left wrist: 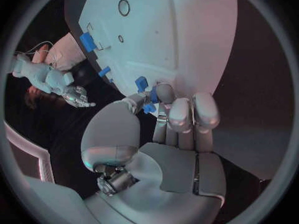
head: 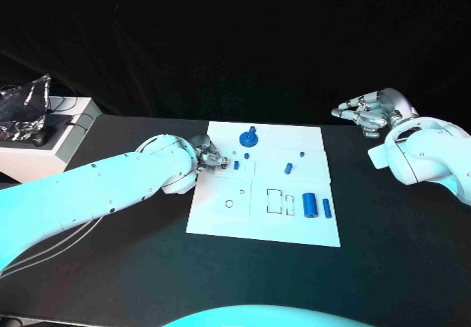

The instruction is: Assemble the parts on the task board

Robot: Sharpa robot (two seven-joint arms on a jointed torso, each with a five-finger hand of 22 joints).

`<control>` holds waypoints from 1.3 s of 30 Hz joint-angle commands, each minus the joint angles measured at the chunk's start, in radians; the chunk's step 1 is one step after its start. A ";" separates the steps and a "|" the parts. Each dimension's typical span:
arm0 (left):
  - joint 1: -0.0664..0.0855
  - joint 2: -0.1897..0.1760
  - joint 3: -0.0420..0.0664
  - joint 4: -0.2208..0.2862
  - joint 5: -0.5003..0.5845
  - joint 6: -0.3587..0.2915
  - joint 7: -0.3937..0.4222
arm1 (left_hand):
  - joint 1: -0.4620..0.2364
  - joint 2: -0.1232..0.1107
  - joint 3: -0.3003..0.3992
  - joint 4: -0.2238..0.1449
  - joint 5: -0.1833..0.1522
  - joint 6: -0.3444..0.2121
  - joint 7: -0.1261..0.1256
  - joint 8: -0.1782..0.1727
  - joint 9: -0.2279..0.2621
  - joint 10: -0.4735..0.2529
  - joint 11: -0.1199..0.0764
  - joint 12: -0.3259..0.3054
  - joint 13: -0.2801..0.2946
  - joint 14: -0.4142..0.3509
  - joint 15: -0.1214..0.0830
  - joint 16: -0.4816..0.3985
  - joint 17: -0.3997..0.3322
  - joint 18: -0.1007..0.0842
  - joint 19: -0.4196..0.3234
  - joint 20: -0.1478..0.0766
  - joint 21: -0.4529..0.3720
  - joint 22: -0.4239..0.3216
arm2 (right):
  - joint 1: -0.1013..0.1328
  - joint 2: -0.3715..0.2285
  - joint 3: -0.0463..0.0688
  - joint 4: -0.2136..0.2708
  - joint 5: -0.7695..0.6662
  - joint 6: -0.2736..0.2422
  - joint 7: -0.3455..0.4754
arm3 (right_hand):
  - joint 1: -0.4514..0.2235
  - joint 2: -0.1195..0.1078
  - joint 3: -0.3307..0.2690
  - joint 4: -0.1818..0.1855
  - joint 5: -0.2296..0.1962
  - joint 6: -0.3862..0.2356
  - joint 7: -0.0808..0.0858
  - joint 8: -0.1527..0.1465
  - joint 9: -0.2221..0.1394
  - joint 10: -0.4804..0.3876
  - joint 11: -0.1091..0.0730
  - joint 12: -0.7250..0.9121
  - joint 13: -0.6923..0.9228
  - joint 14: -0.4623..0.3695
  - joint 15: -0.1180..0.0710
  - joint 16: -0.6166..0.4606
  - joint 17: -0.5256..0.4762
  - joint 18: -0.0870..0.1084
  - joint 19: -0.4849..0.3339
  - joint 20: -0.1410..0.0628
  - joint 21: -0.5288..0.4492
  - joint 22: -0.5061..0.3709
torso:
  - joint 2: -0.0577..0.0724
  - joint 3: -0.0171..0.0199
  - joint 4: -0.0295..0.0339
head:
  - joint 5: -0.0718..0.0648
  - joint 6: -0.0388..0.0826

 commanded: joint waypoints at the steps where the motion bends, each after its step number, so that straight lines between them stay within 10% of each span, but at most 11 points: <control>1: 0.000 0.004 0.001 -0.006 -0.014 0.006 0.008 | 0.008 0.013 0.151 -0.153 -0.007 -0.007 -0.001 0.001 -0.001 -0.006 0.001 0.003 -0.001 -0.002 0.003 -0.001 -0.001 -0.010 -0.002 0.002 -0.001 0.098 | 0.000 -0.001 0.000 0.002 -0.010 0.001 0.009 | -0.001 0.005 -0.001 -0.002 0.003 0.003 0.007 -0.006 -0.002 -0.005 -0.004 -0.006 0.001 0.001 -0.004 -0.005 -0.001 0.005 0.040 -0.008 -0.004 0.150 | 0.000 0.0012 0.0002 | 0.001 -0.001; 39: 0.001 0.020 0.000 -0.040 -0.022 0.131 -0.028 | 0.089 -0.031 0.087 -0.131 -0.004 -0.003 0.000 -0.014 -0.023 -0.006 0.002 -0.003 0.003 -0.002 0.005 -0.002 -0.004 -0.007 -0.004 0.010 0.000 0.095 | 0.000 -0.002 0.000 0.003 -0.010 0.001 0.010 | -0.001 0.005 -0.001 -0.001 0.004 0.004 0.007 -0.006 -0.002 -0.002 -0.005 -0.005 0.003 0.001 -0.004 -0.007 -0.004 0.005 0.040 -0.008 -0.007 0.149 | 0.000 0.0005 -0.0005 | -0.001 -0.004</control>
